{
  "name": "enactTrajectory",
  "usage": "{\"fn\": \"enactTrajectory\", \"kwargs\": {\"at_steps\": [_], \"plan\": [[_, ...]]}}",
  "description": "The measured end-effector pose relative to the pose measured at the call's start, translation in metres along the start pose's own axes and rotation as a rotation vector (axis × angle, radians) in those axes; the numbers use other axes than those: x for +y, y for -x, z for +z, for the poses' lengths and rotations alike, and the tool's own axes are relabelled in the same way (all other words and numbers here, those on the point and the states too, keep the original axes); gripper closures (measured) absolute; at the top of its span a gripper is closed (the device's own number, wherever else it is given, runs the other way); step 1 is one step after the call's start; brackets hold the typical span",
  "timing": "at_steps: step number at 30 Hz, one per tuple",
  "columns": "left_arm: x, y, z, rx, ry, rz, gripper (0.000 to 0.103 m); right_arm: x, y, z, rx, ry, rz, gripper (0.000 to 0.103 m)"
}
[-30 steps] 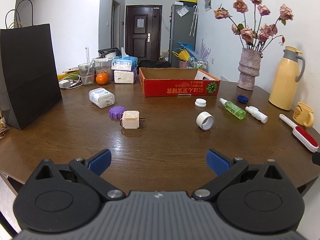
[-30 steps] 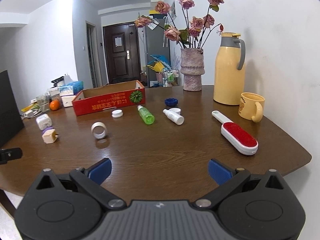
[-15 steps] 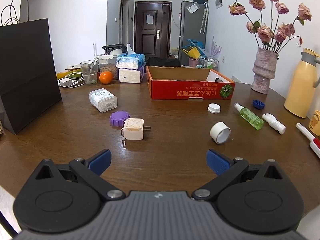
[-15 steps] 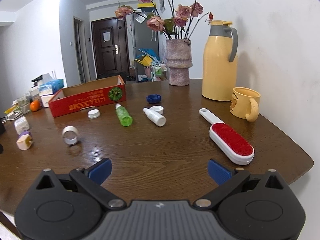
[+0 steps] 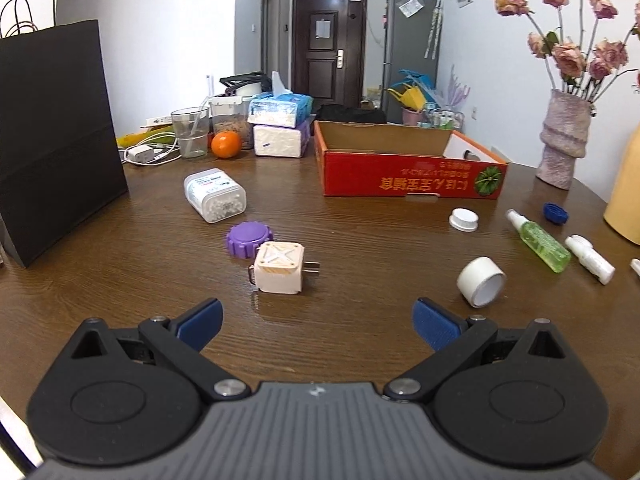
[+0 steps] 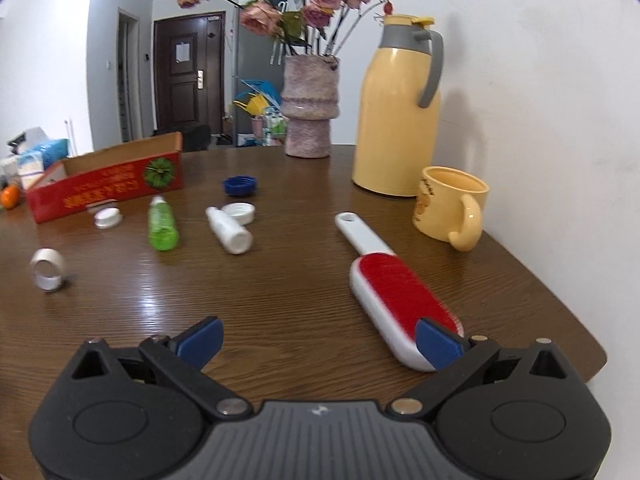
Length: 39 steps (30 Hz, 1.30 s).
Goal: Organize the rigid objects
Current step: 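Reach the right tool to the red lint roller while the left tool approaches the cream plug, then close the left gripper on the cream plug adapter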
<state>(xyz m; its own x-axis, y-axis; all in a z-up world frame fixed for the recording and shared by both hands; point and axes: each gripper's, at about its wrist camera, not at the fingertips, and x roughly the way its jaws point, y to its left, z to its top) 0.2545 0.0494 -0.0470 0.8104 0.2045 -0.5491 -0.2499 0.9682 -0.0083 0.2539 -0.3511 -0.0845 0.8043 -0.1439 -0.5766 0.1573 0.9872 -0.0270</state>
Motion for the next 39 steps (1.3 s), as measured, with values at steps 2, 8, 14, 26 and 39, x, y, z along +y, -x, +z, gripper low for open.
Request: {"fn": "enactTrajectory", "kwargs": {"at_steps": [2,8,14,26,39], "plan": [[0.000,-0.006,0.001,0.006,0.005,0.015,0.000,-0.009,-0.010,0.002,0.006,0.005,-0.021,0.001],[-0.001,-0.022,0.005,0.020,0.026,0.043,0.000,-0.033,-0.044,0.006,0.021,0.044,-0.067,0.001],[-0.003,-0.035,0.008,0.026,0.037,0.068,0.000,-0.058,-0.073,0.010,0.017,0.036,-0.052,0.001],[-0.001,-0.056,0.011,0.044,0.029,0.103,0.000,-0.071,-0.107,0.014,0.089,-0.040,0.037,0.022],[0.007,-0.097,0.018,0.057,0.009,0.147,0.000,-0.057,-0.098,0.008,0.049,-0.075,0.002,0.048]]}}
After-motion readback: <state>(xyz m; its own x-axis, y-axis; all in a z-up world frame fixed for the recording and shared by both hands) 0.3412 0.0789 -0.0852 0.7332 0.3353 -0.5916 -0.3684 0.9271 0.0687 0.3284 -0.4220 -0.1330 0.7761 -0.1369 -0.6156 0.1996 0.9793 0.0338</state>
